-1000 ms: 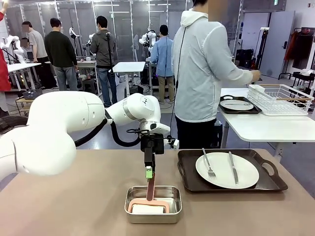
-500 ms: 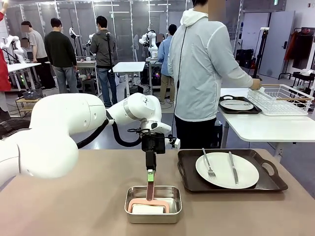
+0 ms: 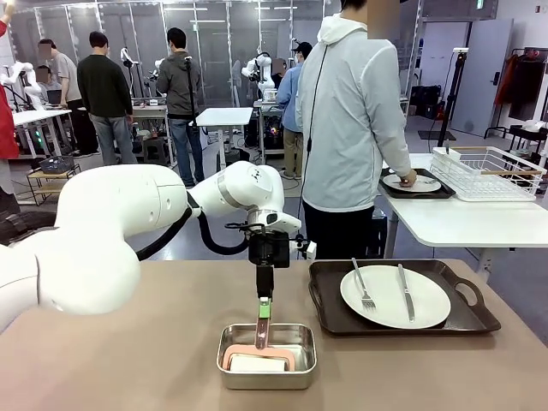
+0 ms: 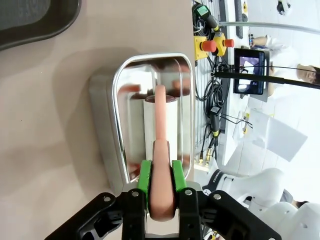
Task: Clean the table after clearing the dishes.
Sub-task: When the left (or right) Handle tray is removed, use the left hand (or right hand) to clean the left (or right) side of the table with the Lint Roller.
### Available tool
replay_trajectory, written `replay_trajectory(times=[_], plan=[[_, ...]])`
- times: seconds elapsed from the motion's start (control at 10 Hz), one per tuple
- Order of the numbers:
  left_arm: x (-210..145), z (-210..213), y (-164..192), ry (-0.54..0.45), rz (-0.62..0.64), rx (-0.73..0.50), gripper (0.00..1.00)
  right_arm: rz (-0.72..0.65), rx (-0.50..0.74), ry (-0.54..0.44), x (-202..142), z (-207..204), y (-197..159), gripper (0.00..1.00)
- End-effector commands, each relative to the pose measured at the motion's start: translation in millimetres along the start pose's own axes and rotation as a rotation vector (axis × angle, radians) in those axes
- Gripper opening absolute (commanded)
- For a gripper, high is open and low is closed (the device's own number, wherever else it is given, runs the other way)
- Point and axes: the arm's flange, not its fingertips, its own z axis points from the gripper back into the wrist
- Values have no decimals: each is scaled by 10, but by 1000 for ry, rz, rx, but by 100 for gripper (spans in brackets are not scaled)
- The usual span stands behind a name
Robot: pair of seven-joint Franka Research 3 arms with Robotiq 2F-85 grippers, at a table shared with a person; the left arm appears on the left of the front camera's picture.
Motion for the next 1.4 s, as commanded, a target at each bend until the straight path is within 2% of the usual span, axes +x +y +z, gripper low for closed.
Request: replay_trajectory(times=[0.0, 0.2, 0.3, 0.6, 0.8, 0.9, 1.0, 1.1, 1.3], plan=[[110, 185, 22, 11, 27, -3, 0, 3, 2, 1, -17, 13, 28, 100], [104, 252, -143, 13, 75, 16, 8, 3, 2, 1, -17, 13, 28, 100], [51, 305, -300, -2, 126, 36, 8, 3, 2, 1, -17, 13, 28, 100], [-133, 483, -996, -77, 363, 186, 8, 3, 2, 1, -17, 13, 28, 100], [-396, 591, -1390, -218, 610, 358, 8, 3, 2, 1, -17, 13, 28, 100], [-617, 609, -1603, -348, 809, 418, 8, 3, 2, 1, -17, 13, 28, 100], [-871, 626, -1786, -394, 940, 494, 8, 3, 2, 1, -17, 13, 28, 100], [-1226, 652, -1914, -485, 1092, 506, 8, 3, 2, 1, -17, 13, 28, 100], [-1685, 560, -2128, -604, 1294, 546, 8, 3, 2, 1, -17, 13, 28, 100]])
